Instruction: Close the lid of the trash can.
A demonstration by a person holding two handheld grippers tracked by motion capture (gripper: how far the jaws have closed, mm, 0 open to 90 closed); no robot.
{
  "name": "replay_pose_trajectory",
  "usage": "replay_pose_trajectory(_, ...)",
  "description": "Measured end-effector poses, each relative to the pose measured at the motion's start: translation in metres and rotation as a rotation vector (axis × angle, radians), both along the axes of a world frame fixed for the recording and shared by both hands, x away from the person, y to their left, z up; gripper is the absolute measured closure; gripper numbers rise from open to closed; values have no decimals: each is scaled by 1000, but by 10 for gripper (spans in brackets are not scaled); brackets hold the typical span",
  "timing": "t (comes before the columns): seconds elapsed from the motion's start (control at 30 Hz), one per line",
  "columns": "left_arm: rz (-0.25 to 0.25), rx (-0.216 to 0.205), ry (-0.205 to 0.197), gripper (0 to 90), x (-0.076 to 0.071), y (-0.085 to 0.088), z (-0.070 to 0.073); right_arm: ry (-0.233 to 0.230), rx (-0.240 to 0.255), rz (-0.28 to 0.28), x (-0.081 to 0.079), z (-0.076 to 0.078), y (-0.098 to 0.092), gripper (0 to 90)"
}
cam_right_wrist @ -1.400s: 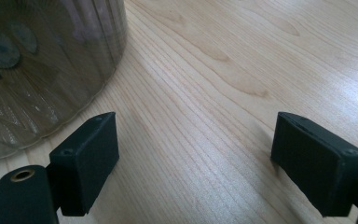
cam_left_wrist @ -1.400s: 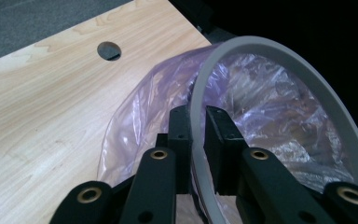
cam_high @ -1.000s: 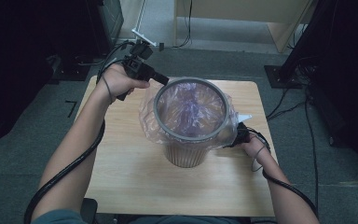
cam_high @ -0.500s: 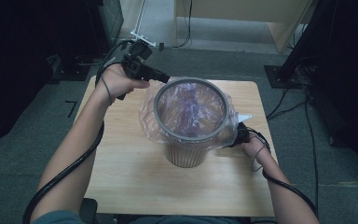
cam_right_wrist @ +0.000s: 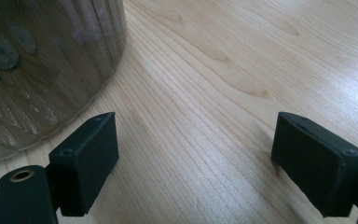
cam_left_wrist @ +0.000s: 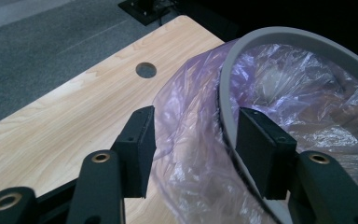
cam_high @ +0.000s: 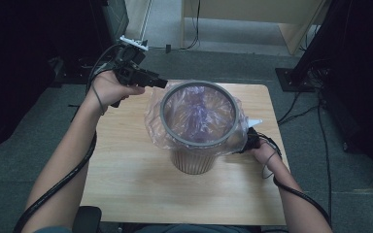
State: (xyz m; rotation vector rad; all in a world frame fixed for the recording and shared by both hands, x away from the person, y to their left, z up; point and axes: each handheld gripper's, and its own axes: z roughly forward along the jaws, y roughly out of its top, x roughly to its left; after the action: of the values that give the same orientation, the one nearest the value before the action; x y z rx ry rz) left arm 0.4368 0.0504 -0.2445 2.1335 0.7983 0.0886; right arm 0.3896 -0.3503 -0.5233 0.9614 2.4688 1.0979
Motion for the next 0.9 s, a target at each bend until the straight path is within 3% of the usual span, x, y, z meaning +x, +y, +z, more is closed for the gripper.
replay_pose_trajectory(0.33, 36, -3, -22, 421, -3, 19, -6, 0, -1, -4, 0, 0, 0, 144)
replay_pose_trajectory(0.9, 96, -6, -24, 392, -9, 47, -27, -2, 0, -6, -1, 0, 0, 144)
